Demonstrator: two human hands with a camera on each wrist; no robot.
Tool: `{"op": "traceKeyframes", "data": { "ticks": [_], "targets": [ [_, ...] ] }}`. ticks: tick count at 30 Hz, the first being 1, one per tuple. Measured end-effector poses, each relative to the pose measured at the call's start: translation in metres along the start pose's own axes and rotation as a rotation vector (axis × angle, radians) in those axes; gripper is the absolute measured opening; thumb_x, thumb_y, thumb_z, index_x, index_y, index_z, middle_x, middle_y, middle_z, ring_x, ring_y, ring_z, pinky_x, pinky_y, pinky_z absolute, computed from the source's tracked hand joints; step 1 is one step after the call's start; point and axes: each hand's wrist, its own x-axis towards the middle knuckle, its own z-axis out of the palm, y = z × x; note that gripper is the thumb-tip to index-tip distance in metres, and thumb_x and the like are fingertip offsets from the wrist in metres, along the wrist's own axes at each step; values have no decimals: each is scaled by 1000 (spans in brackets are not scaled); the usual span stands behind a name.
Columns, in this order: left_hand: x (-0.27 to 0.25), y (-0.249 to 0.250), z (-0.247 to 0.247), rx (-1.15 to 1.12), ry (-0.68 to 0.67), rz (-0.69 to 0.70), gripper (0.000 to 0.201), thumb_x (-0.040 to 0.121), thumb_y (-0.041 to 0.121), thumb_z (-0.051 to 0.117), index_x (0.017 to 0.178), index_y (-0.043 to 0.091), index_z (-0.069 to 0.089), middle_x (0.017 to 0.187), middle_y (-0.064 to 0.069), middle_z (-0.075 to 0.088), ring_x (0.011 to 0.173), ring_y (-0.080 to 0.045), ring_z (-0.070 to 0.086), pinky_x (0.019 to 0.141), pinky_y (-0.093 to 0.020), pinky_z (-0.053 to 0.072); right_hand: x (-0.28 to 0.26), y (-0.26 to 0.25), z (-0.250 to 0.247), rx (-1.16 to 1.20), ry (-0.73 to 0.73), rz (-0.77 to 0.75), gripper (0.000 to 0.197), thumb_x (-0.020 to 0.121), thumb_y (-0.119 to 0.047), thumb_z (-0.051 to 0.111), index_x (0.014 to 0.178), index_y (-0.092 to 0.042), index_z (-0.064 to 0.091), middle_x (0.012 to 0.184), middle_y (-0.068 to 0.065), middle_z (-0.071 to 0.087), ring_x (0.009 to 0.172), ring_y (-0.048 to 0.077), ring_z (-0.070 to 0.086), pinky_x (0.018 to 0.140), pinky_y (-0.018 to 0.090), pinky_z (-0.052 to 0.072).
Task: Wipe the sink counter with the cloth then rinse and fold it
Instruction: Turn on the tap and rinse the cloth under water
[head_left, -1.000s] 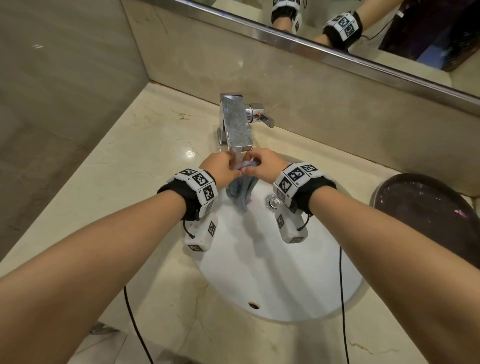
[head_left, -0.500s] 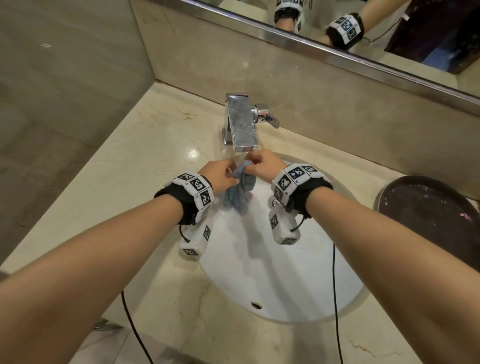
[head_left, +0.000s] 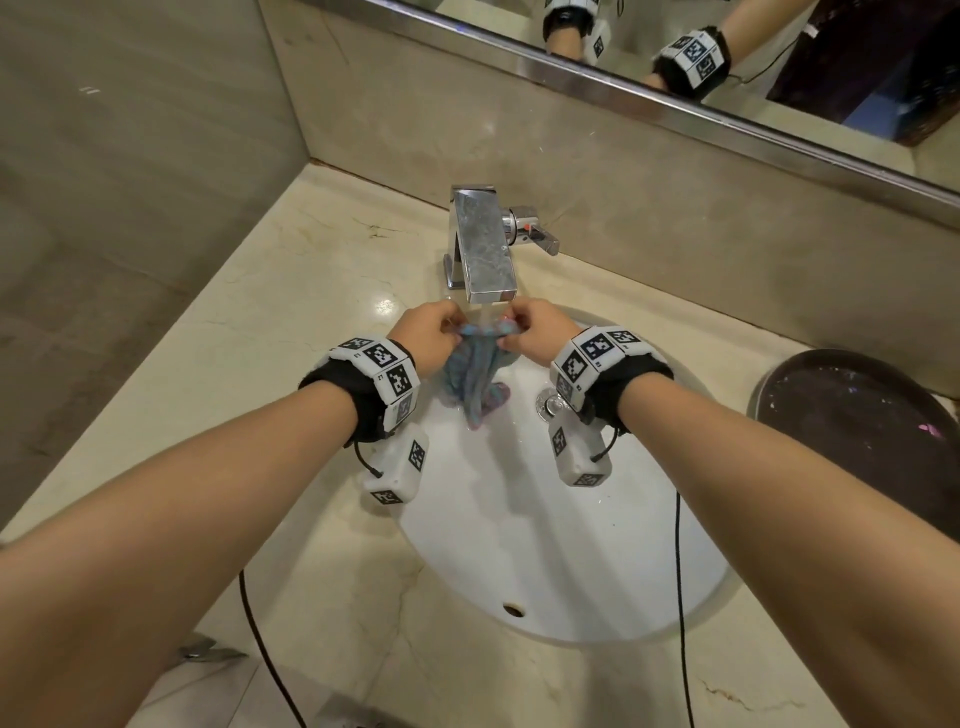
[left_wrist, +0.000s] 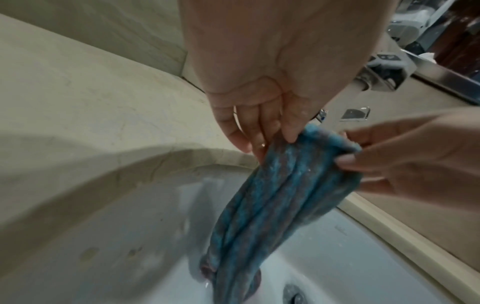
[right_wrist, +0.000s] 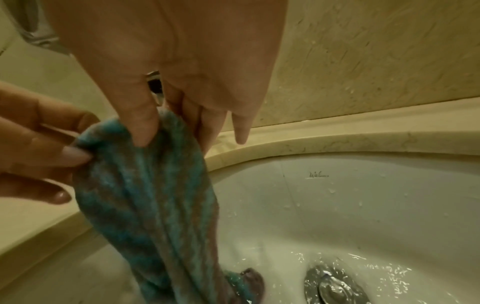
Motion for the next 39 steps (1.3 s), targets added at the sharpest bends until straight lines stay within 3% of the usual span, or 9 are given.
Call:
{"op": "traceKeyframes", "data": {
  "ticks": [6,10,14,19,23,28,30,33,39],
  "targets": [
    [-1,4,3,26,-63,33,39,83,12,63,120,6,51,116,-12,62,105,-29,58,82,-26,41,-5,-14,-6,186,63,-70,31,83,0,60,114,-2,60,110,14,64,95,19,55,86,30,45],
    [0,13,2,31,-27,67,39,85,17,63,122,7,55,117,-14,64,105,-29,60,84,-26,43,-8,-19,-7,194,56,-50,33,81,-2,66,114,0,61,110,16,65,94,20,56,79,22,40],
    [1,13,-4,27,49,46,25,89,12,56,113,5,63,114,-15,66,106,-30,59,80,-23,39,-6,-12,-8,-127,-1,-6,44,82,-8,67,124,-6,54,121,12,63,109,27,59,76,19,38],
    [0,5,-3,30,1,36,25,91,11,52,112,5,64,114,-15,65,107,-30,59,84,-26,41,-1,-1,-4,-455,-124,44,22,83,-6,58,103,-5,65,99,16,68,94,32,64,74,29,46],
    [0,-5,-3,95,-55,-11,22,90,11,54,108,6,65,113,-13,65,104,-26,58,78,-23,37,-3,-2,-9,-272,-89,37,21,85,-8,59,104,-5,67,86,6,58,81,20,54,56,20,40],
    [3,-2,-2,161,-197,-21,39,81,19,68,118,11,56,119,-8,63,108,-24,58,90,-28,46,-6,-14,-10,-111,-17,-70,28,84,-5,61,112,-4,65,84,-2,58,85,14,51,54,10,37],
    [3,5,0,81,-169,-4,47,78,21,72,120,9,55,119,-8,62,108,-24,58,94,-31,46,-5,-19,-10,-76,-17,-71,30,83,-6,63,113,-1,63,89,2,62,86,16,54,52,13,37],
    [7,8,1,97,-70,-22,28,81,17,68,107,7,62,111,-9,65,99,-23,60,80,-25,42,-4,-19,-8,-90,-12,-42,35,83,-7,65,117,-2,58,99,7,62,93,20,57,69,19,37],
    [8,6,-3,49,-48,15,23,84,12,62,106,5,59,110,-13,65,104,-28,60,89,-30,45,-3,-5,-6,-68,19,-36,32,81,0,59,112,-6,56,73,-8,46,81,19,48,56,17,36]
  ]
}}
